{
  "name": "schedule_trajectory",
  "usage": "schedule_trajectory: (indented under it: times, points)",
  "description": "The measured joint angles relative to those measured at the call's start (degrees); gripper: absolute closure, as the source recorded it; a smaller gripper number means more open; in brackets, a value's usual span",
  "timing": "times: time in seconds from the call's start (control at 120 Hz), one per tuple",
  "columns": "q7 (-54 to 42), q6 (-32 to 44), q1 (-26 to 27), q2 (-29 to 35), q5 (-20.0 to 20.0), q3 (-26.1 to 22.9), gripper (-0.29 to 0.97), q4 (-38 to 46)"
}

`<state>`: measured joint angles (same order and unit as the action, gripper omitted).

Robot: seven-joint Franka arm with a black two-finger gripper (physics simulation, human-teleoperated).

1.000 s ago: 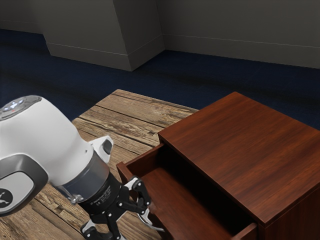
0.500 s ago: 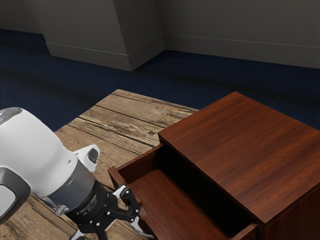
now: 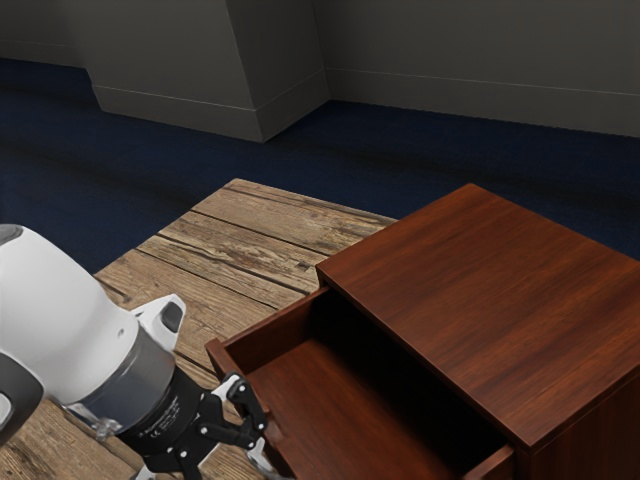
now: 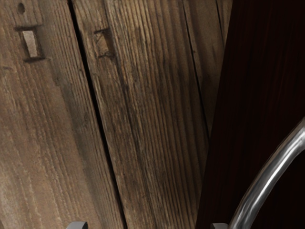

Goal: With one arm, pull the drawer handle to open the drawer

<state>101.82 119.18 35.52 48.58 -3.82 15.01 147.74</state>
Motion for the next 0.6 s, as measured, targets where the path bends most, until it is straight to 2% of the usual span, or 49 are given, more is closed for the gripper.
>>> schedule_trajectory:
  times: [0.6]
  points:
    - [-2.2, 0.1, -1.5, -0.2, -0.5, -0.8, 0.31, -0.6]
